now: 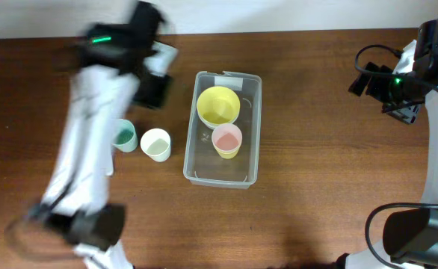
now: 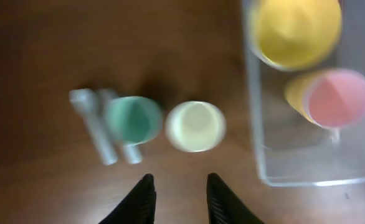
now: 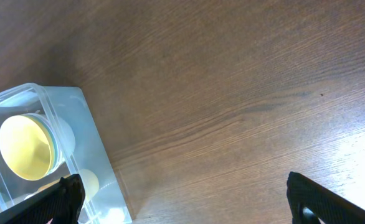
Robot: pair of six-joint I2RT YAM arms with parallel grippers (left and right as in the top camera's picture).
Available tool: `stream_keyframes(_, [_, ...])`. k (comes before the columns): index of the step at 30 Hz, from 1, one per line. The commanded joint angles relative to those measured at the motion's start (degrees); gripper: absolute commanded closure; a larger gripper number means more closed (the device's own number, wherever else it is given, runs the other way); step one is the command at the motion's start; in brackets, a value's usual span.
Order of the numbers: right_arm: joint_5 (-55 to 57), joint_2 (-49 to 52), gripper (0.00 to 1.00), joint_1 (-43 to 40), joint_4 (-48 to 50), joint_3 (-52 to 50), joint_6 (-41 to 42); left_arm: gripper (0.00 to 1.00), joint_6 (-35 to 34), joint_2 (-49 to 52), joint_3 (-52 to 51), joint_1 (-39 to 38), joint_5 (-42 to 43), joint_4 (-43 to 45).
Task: Pack container
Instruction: 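Retract left gripper to the left side, then move left gripper to the green cup and grasp its rim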
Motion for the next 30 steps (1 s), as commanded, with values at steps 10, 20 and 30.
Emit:
stream_keyframes(10, [0.09,-0.39,0.01,-0.07,0.0,0.44,-0.35,0.45,-3.58,-1.46,-15.74,20.52,7.74,8.85])
stream_keyframes(20, [0.09,-0.39,0.01,-0.07,0.0,0.44,-0.35,0.48,-3.58,6.32,-30.95,21.59,7.85,18.69])
stream_keyframes(30, [0.09,-0.39,0.01,-0.07,0.02,0.44,-0.35,0.51,-3.87,8.76,-31.78,21.68,4.81,20.92])
